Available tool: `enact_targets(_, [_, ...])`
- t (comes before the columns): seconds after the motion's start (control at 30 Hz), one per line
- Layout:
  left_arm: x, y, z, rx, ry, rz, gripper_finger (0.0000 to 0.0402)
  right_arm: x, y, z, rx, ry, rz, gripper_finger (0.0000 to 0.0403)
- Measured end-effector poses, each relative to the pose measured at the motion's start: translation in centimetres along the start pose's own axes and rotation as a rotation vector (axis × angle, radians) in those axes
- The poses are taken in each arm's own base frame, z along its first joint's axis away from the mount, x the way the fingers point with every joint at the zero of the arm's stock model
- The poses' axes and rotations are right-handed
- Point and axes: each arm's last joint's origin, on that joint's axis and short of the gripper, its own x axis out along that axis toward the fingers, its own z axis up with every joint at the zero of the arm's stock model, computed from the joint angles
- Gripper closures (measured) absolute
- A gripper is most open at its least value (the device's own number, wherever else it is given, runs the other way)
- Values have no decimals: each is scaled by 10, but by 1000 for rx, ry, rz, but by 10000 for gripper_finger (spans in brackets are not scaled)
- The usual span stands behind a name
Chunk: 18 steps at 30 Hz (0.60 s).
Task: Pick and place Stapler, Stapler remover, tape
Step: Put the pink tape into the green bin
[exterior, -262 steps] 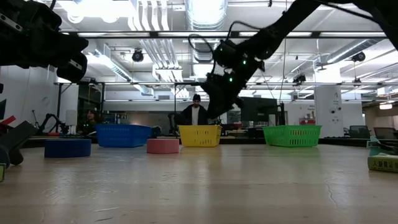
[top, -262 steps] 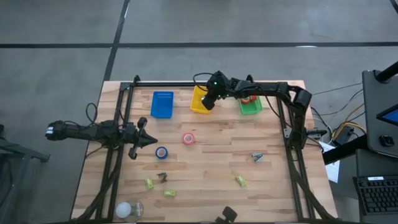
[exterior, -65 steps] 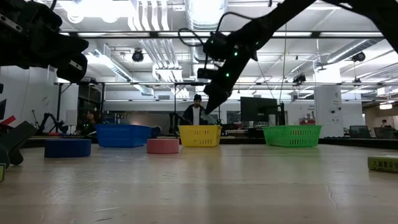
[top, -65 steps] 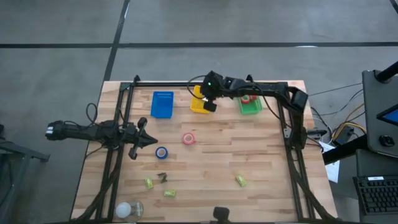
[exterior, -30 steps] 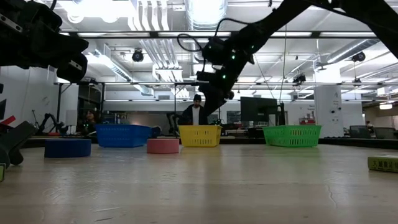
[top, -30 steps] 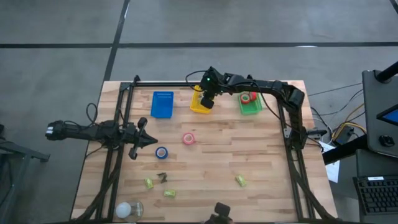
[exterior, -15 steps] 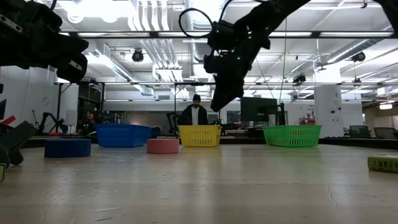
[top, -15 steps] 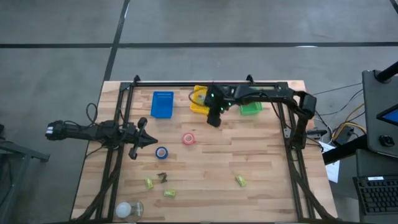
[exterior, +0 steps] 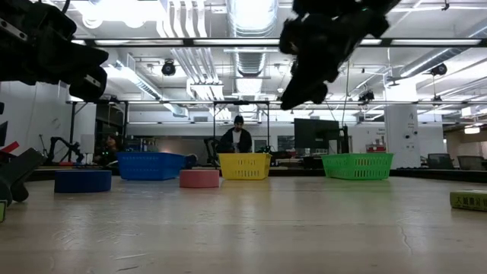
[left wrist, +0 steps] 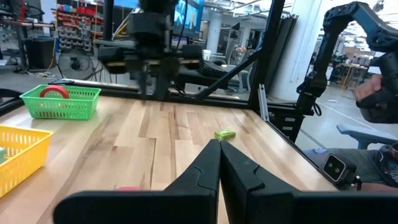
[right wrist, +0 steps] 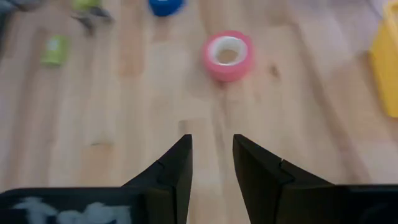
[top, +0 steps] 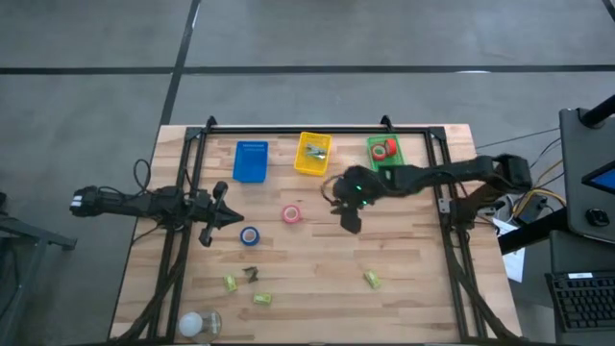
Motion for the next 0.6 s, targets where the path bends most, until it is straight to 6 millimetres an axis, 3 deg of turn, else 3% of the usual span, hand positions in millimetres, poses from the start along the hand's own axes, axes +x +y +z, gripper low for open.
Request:
enact_targets(0.37, [0,0,-2,-1,19,3,392,-14,36,-54,-13,-137,164,312])
enact_targets(0.6, [0,0,-2,-1,19,3,392,-13,50,-75,4,-147,216,327])
